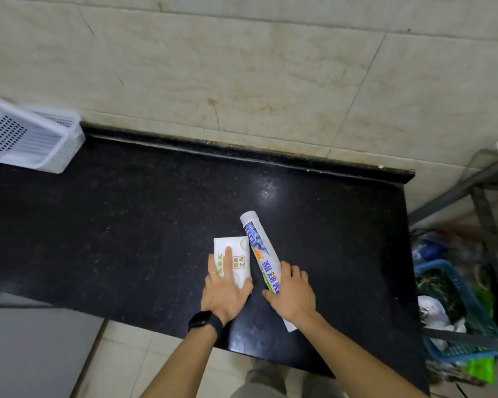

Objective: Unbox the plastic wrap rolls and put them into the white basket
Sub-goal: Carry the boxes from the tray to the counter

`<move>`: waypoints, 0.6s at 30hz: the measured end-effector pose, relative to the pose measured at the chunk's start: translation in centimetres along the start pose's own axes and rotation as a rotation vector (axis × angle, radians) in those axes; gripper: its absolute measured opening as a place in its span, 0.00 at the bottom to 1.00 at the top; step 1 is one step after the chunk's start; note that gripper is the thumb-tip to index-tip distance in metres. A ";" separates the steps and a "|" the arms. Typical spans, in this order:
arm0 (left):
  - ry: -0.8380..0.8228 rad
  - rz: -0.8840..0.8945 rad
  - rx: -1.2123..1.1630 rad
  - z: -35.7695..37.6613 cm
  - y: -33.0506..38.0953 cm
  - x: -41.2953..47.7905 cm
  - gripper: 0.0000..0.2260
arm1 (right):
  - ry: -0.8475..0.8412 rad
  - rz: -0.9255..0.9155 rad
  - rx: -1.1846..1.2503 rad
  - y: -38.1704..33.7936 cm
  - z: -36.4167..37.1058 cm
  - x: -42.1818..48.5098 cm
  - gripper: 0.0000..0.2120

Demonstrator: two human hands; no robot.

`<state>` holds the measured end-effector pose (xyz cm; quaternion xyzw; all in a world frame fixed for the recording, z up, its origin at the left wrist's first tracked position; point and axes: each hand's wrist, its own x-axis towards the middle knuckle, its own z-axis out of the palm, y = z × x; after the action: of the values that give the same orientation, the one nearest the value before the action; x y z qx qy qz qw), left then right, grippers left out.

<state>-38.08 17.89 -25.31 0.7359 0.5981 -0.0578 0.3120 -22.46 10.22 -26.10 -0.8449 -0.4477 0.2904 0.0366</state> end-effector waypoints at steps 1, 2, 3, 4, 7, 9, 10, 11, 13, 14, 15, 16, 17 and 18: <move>0.008 -0.002 0.034 0.0 0.0 0.1 0.41 | -0.021 -0.003 0.008 0.1 -0.4 -0.1 0.40; 0.028 0.002 0.072 -0.1 0.1 0.2 0.41 | -0.037 -0.011 0.022 0.3 -1.0 -0.2 0.41; 0.055 0.014 0.107 -0.2 0.3 0.2 0.41 | -0.041 -0.024 0.042 0.5 -1.8 -0.4 0.40; 0.082 0.034 0.128 -0.4 0.6 0.3 0.41 | -0.030 -0.042 0.072 0.8 -2.8 -0.6 0.38; 0.136 0.135 0.149 -1.5 2.5 0.2 0.37 | 0.078 -0.116 0.198 2.3 -6.6 -1.9 0.31; 0.161 0.216 0.164 -2.2 5.1 0.3 0.36 | 0.212 -0.167 0.252 3.6 -9.9 -3.1 0.27; 0.174 0.259 0.165 -2.6 6.8 0.3 0.36 | 0.286 -0.185 0.265 4.5 -11.8 -3.8 0.25; 0.187 0.310 0.173 -2.9 8.8 0.3 0.36 | 0.356 -0.196 0.275 5.4 -13.7 -4.6 0.24; 0.226 0.443 0.200 -3.5 13.6 0.0 0.35 | 0.479 -0.189 0.291 7.7 -17.9 -6.3 0.22; 0.243 0.514 0.200 -3.7 16.3 -0.3 0.35 | 0.540 -0.178 0.297 9.1 -20.0 -7.2 0.22; 0.253 0.581 0.192 -4.0 19.1 -0.7 0.35 | 0.606 -0.168 0.304 10.7 -22.1 -8.1 0.22; 0.262 0.645 0.182 -4.1 22.0 -1.1 0.35 | 0.679 -0.159 0.312 12.3 -24.1 -9.0 0.22; 0.272 0.707 0.176 -4.2 25.0 -1.7 0.35 | 0.760 -0.149 0.321 14.1 -25.9 -10.0 0.21; 0.282 0.767 0.171 -4.1 27.9 -2.5 0.35 | 0.843 -0.133 0.329 15.9 -27.7 -10.9 0.20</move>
<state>-14.36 15.46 -9.96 0.9292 0.3108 0.1146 0.1637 -0.96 -2.24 -3.34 -0.8417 -0.3948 -0.0144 0.3681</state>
